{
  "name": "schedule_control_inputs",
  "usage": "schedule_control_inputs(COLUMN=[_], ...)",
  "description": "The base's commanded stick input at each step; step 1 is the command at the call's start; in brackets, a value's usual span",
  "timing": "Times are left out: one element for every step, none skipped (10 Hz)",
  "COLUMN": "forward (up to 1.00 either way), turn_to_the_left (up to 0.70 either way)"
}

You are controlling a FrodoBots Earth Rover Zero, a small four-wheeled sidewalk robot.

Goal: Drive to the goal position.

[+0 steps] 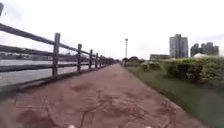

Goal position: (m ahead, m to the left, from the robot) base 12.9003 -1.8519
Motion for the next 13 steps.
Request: schedule_control_inputs(forward=[1.0, 1.0, 1.0, 1.0, 1.0, 1.0, 1.0, 1.0, 1.0, 1.0, 1.0, 1.0, 1.0], turn_to_the_left=[-0.18, -0.25, -0.29, -0.07, 0.0, 0.0, 0.0, 0.0, 0.0, 0.0, 0.0, 0.0, 0.0])
